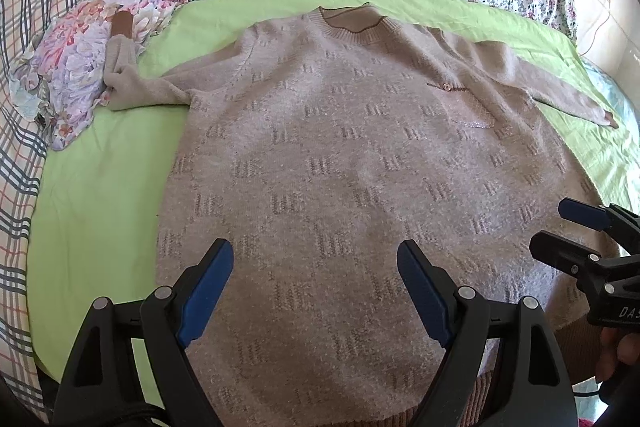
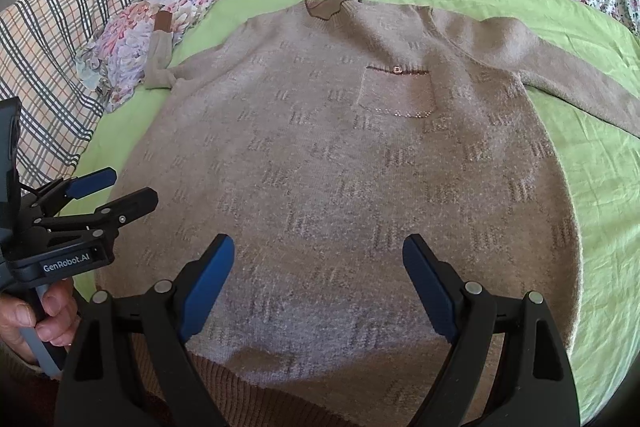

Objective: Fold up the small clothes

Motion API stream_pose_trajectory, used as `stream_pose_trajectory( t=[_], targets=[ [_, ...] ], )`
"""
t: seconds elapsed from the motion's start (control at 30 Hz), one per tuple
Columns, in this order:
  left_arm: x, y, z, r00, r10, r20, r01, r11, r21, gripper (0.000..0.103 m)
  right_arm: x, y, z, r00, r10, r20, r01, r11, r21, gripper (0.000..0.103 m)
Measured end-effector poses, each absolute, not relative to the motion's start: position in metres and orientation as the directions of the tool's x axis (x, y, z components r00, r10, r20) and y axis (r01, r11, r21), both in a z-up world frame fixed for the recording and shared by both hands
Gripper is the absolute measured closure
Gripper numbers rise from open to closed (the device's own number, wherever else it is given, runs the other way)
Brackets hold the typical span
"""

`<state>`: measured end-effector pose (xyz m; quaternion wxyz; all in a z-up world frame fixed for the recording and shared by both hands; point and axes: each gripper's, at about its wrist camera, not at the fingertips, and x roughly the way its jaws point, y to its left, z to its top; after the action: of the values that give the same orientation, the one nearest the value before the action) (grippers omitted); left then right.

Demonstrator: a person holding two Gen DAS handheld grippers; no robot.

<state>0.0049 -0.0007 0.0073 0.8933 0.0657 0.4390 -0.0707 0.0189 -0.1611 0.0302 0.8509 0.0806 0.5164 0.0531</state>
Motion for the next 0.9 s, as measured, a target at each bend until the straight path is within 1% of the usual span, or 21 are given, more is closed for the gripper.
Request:
stream_pose_trajectory(
  t=[0.13, 0.2, 0.3, 0.53, 0.67, 0.83, 0.9],
  targets=[
    [0.011, -0.001, 0.006, 0.603, -0.069, -0.795, 0.185, 0.981, 0.055, 0.018, 0.018, -0.175, 0.033, 0.443, 0.149, -0.884, 0.023, 0.984, 0.177, 0.017],
    [0.015, -0.001, 0.005, 0.597, -0.068, -0.799, 0.182, 0.982, 0.053, 0.018, 0.018, -0.183, 0.035, 0.436, 0.113, -0.893, 0.035, 0.989, 0.143, 0.017],
    [0.022, -0.001, 0.005, 0.581, -0.073, -0.811, 0.183, 0.982, 0.043, 0.018, 0.018, -0.197, 0.040, 0.452, 0.083, -0.888, 0.064, 0.990, 0.125, 0.017],
    [0.037, -0.011, 0.010, 0.579, -0.075, -0.812, 0.200, 0.978, 0.052, 0.018, 0.016, -0.241, 0.045, 0.516, 0.089, -0.852, 0.148, 0.970, 0.191, 0.017],
    [0.047, -0.017, 0.013, 0.585, -0.080, -0.807, 0.208, 0.977, 0.054, 0.018, 0.014, -0.280, 0.046, 0.532, 0.047, -0.845, 0.226, 0.954, 0.196, 0.017],
    [0.062, -0.024, 0.016, 0.587, -0.082, -0.805, 0.207, 0.977, 0.052, 0.018, 0.016, -0.343, 0.048, 0.555, 0.016, -0.832, 0.339, 0.909, 0.244, 0.017],
    [0.067, -0.028, 0.016, 0.587, -0.084, -0.805, 0.208, 0.977, 0.050, 0.018, 0.019, -0.369, 0.053, 0.563, -0.018, -0.826, 0.379, 0.894, 0.238, 0.017]
  ],
)
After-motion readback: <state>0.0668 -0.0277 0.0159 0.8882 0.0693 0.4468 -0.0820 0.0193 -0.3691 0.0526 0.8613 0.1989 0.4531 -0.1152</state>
